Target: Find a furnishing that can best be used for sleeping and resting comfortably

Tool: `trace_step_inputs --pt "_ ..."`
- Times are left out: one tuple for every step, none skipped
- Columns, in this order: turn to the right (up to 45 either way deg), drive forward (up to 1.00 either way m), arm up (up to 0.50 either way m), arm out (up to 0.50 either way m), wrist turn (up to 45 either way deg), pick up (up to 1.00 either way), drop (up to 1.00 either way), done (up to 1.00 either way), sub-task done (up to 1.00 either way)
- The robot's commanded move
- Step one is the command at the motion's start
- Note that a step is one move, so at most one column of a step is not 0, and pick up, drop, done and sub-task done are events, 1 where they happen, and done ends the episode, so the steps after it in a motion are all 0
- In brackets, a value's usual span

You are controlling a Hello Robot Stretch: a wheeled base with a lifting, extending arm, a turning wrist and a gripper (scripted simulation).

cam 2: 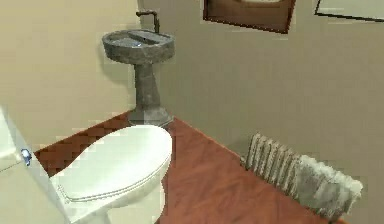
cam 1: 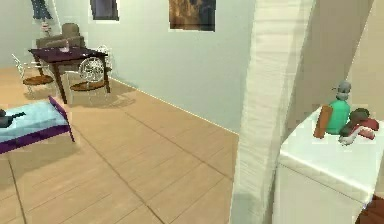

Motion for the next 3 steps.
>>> trace_step_inputs --pt "-36.0 0.0 0.0 0.0 0.0 0.0 0.0 0.0 0.0" --pt "0.0 0.9 0.0 0.0 0.0 0.0 0.0 0.0 0.0" --pt "-9.0 0.0 0.0 0.0 0.0 0.0 0.0 0.0 0.0"
